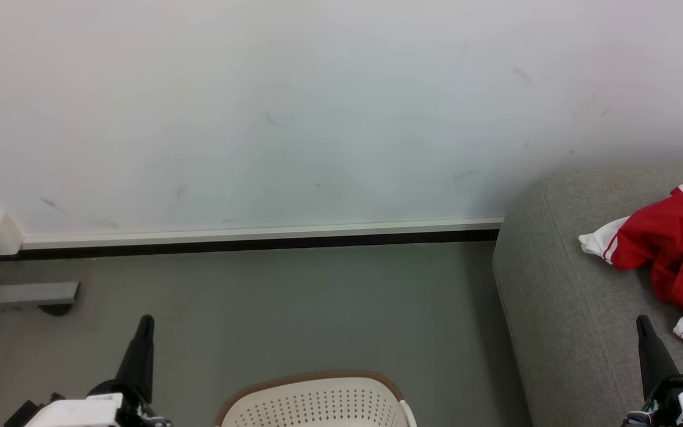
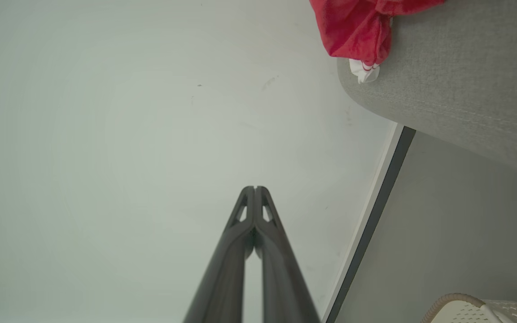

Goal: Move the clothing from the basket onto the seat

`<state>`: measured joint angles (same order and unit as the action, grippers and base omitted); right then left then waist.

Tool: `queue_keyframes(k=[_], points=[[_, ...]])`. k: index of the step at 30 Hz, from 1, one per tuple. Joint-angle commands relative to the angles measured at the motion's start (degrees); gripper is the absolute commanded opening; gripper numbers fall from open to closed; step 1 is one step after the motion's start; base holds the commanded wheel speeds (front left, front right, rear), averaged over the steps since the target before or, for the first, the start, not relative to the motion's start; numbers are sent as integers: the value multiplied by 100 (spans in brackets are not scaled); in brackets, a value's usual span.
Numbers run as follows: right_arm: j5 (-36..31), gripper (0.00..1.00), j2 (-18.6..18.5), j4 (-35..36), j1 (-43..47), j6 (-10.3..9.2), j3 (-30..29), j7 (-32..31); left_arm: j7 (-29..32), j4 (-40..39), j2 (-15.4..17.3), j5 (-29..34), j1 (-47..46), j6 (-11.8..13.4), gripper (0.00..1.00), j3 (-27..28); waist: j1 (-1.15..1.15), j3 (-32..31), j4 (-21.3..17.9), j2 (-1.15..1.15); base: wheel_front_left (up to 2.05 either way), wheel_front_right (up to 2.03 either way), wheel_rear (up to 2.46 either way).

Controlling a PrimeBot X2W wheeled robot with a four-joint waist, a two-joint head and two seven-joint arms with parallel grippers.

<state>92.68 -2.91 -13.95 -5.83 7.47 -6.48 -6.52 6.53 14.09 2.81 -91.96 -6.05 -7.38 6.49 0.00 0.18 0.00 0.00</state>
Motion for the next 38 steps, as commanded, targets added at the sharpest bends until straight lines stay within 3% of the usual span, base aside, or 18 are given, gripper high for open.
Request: queue_keyframes(k=[1, 38], points=[[-47, 0, 5, -15, -72, 4, -27, -18, 22, -3, 13, -84, -44, -27, 0, 9, 0, 0, 0, 0, 0, 0, 0], [-51, 0, 8, -15, -72, 4, -31, -20, 21, -3, 13, -84, -44, -27, 0, 8, 0, 0, 0, 0, 0, 0, 0]])
